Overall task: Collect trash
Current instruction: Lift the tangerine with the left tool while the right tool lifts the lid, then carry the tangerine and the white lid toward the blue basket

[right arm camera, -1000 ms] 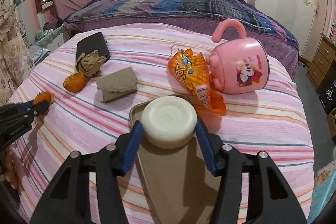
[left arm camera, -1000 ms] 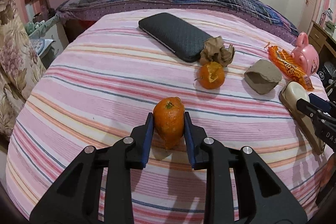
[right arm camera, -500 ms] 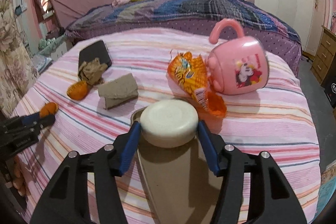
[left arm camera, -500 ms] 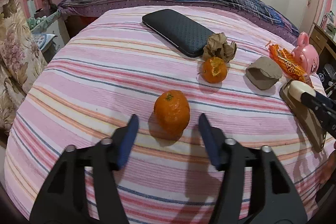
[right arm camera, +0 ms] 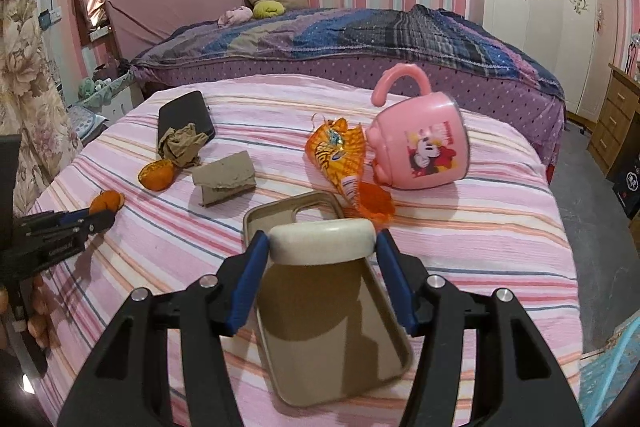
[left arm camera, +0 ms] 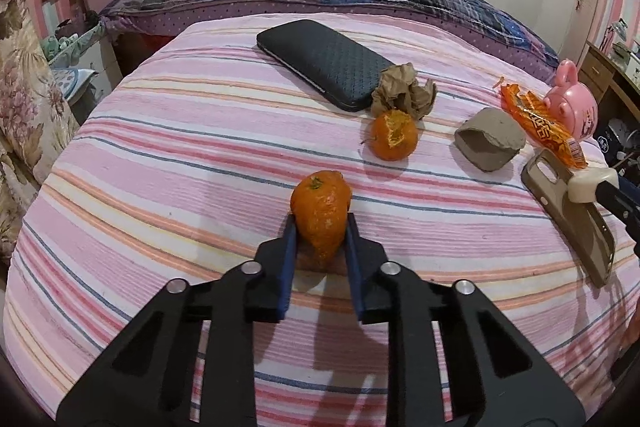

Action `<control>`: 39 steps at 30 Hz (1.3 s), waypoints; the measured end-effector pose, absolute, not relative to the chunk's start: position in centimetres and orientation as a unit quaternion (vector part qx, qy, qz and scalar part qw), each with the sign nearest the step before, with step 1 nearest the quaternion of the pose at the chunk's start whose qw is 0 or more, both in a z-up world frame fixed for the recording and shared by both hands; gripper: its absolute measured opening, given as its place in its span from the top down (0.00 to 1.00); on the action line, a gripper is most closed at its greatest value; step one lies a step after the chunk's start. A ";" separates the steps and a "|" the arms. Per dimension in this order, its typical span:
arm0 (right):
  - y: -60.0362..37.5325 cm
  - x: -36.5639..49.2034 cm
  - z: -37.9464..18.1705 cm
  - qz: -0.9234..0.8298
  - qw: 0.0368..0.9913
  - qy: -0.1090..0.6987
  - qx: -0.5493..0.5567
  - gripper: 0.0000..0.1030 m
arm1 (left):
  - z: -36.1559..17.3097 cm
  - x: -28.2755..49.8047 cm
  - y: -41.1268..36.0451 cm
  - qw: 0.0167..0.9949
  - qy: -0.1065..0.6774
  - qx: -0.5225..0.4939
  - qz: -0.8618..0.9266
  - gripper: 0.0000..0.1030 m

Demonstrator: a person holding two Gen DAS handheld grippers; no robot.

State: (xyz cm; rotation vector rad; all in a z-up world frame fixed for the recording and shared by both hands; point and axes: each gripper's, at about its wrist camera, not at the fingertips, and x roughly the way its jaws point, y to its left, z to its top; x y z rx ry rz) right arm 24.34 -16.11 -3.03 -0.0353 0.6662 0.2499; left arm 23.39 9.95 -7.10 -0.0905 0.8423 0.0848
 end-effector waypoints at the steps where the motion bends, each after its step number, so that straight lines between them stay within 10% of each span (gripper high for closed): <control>1: -16.4 24.0 -2.8 0.121 0.938 0.323 -0.019 0.46 | -7.0 23.3 9.7 0.911 0.407 -0.042 0.039 0.82; 11: -19.3 20.4 -1.8 0.104 0.945 0.311 -0.015 0.48 | -5.4 21.1 5.9 0.927 0.375 -0.025 0.016 0.84; 14: -20.5 19.4 -1.3 0.107 0.944 0.312 -0.003 0.78 | -5.1 20.3 4.7 0.929 0.370 -0.020 0.007 0.84; 19: -21.8 18.1 -1.4 0.088 0.943 0.322 -0.018 0.78 | -5.2 18.9 3.3 0.930 0.367 -0.016 0.002 0.84; 21: -22.1 17.8 -1.5 0.078 0.944 0.319 -0.018 0.67 | -5.3 18.8 3.3 0.929 0.369 -0.020 0.000 0.84; 24: -22.6 17.5 -2.0 0.068 0.948 0.310 -0.009 0.22 | -5.4 18.9 3.4 0.929 0.369 -0.016 0.003 0.84; 39: -21.8 22.5 -5.4 0.085 0.920 0.382 0.027 0.25 | -6.5 20.6 5.2 0.918 0.395 -0.034 0.005 0.84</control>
